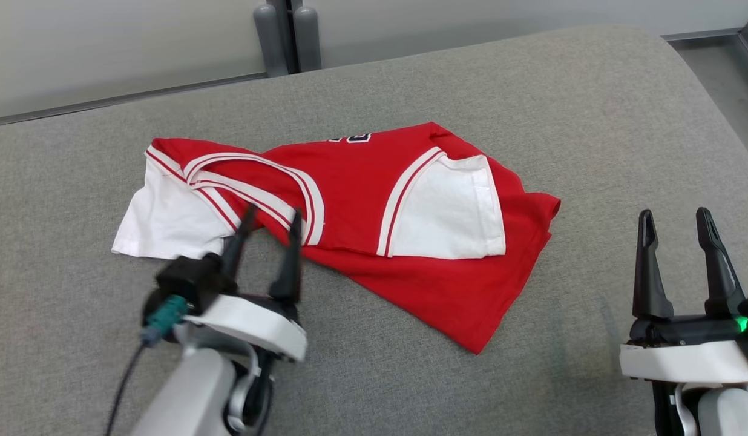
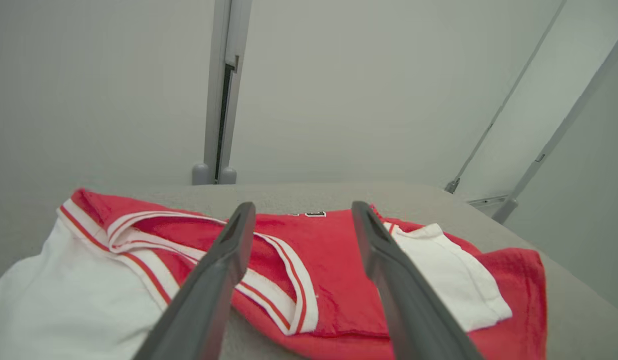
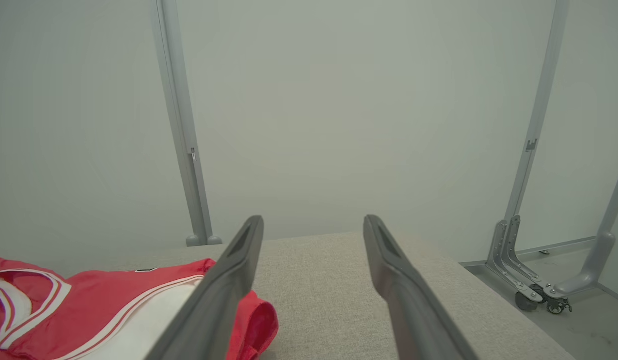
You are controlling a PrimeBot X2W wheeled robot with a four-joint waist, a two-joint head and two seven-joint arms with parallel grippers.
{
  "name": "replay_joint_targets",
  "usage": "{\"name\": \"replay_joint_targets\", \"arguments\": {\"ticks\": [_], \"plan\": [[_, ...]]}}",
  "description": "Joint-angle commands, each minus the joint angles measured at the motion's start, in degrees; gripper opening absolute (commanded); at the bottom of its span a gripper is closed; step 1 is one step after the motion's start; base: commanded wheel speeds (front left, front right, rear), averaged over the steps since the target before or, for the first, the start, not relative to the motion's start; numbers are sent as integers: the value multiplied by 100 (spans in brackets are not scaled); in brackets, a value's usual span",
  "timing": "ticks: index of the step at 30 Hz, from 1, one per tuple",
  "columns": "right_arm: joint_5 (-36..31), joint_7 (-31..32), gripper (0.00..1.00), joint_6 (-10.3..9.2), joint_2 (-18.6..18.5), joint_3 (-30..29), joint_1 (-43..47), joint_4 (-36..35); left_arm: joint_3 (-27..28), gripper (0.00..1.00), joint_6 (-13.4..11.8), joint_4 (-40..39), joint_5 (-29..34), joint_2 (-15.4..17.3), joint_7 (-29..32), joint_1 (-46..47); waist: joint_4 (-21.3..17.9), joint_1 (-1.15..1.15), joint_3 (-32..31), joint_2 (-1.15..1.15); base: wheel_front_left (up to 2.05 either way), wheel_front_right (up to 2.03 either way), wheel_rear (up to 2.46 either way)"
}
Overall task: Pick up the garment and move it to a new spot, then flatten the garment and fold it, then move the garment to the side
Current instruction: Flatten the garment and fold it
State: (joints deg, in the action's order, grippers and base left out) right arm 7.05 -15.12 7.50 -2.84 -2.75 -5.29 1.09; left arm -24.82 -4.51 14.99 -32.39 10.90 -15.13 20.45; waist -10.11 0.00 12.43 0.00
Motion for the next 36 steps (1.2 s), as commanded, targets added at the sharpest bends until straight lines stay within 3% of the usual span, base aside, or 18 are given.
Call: {"name": "replay_joint_targets", "arguments": {"ticks": [1, 6, 10, 12, 20, 26, 36], "plan": [[-14, -6, 100, -2, -11, 36, -100, 7, -72, 100, 105, 183, -8, -135, -1, -66, 3, 0, 23, 0, 0, 0, 0], [-39, -6, 100, -2, -11, 96, -158, 9, -535, 100, 677, 905, -543, -646, 334, 28, -54, 0, 43, 0, 0, 0, 0], [-47, -6, 100, -2, -11, 115, -195, 23, -1208, 100, 1013, 1168, -1172, -773, 991, 222, -213, 0, 116, 0, 0, 0, 0], [-20, -6, 100, -2, -10, 155, -212, 13, -1484, 100, 1054, 1159, -1523, -788, 1188, 299, -316, 0, 158, 0, 0, 0, 0], [98, -5, 100, -2, -9, 248, -321, -50, -2352, 100, 875, 1270, -2651, -779, 1233, 896, -769, 0, 495, 0, 0, 0, 0], [206, -5, 100, -2, -8, 251, -411, -96, -2699, 100, 525, 1709, -3131, -771, 1024, 1400, -1062, 0, 799, 0, 0, 0, 0], [309, -5, 100, -2, -9, 234, -466, -110, -3187, 100, 487, 2279, -3753, -768, 985, 1761, -1201, 0, 1027, 0, 0, 0, 0]]}}
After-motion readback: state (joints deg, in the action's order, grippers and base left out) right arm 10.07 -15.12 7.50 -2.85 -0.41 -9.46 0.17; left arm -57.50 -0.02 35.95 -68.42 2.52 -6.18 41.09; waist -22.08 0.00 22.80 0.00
